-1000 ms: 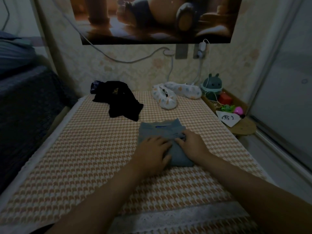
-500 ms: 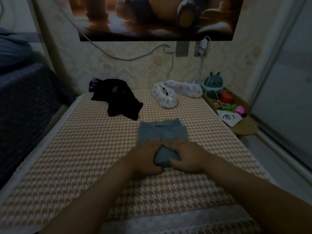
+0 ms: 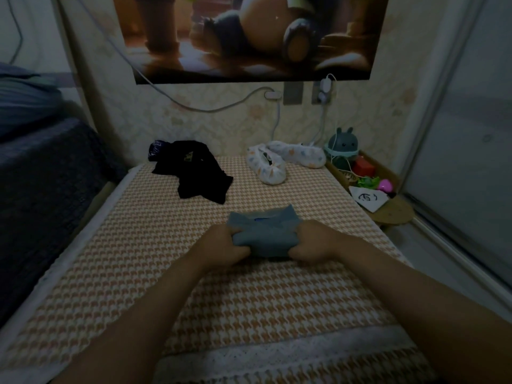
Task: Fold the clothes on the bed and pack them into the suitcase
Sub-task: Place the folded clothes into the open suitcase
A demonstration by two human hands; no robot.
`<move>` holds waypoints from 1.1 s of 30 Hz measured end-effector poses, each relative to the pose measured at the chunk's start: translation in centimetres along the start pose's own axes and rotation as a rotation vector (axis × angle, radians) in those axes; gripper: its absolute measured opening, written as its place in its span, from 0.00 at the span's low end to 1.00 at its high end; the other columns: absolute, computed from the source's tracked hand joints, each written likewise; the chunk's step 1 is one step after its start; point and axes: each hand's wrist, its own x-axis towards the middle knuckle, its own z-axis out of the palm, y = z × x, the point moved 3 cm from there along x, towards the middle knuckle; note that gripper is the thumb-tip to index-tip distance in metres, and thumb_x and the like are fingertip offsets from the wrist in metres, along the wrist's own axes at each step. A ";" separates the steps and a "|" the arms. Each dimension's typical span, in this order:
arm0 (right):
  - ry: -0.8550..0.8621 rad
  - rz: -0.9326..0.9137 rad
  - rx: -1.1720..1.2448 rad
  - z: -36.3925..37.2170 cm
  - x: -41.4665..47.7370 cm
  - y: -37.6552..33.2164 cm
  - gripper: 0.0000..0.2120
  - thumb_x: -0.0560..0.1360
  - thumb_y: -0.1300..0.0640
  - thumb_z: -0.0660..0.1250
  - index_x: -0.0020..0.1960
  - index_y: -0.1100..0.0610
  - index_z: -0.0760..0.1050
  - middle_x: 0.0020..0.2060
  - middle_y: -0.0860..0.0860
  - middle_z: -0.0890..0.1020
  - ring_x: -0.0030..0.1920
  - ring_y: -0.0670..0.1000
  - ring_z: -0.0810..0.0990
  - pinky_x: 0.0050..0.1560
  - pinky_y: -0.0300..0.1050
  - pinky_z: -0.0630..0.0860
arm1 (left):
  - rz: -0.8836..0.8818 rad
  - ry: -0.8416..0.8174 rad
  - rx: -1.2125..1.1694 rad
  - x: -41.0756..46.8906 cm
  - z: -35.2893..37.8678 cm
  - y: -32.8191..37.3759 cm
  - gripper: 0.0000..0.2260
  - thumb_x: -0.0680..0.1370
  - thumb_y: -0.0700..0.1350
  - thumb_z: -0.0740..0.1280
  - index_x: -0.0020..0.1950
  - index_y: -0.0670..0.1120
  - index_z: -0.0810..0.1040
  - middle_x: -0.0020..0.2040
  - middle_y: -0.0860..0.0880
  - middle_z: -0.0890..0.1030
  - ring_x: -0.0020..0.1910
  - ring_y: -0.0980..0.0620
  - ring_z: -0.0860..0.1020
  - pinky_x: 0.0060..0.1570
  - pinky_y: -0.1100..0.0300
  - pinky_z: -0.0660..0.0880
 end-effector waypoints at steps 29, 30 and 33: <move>0.201 -0.006 -0.148 4.2 6.8 2.7 0.29 0.82 0.40 0.48 0.79 0.48 0.51 0.77 0.54 0.58 0.76 0.55 0.57 0.76 0.52 0.53 | 0.070 -0.103 0.422 5.7 6.7 -1.8 0.24 0.84 0.55 0.44 0.79 0.49 0.52 0.80 0.52 0.52 0.78 0.54 0.46 0.76 0.50 0.41; 0.182 0.031 -0.146 4.2 6.8 2.9 0.30 0.81 0.38 0.48 0.79 0.46 0.49 0.77 0.54 0.58 0.75 0.56 0.59 0.75 0.54 0.55 | 0.025 -0.071 0.391 5.7 6.5 -1.9 0.25 0.84 0.55 0.45 0.79 0.47 0.52 0.80 0.50 0.51 0.78 0.52 0.45 0.76 0.52 0.41; 0.176 0.074 -0.155 4.0 6.9 2.9 0.31 0.79 0.35 0.47 0.79 0.44 0.49 0.73 0.52 0.64 0.70 0.56 0.64 0.70 0.56 0.63 | -0.117 -0.048 0.290 5.6 6.3 -2.0 0.28 0.84 0.56 0.46 0.79 0.43 0.49 0.80 0.46 0.45 0.78 0.48 0.41 0.76 0.56 0.42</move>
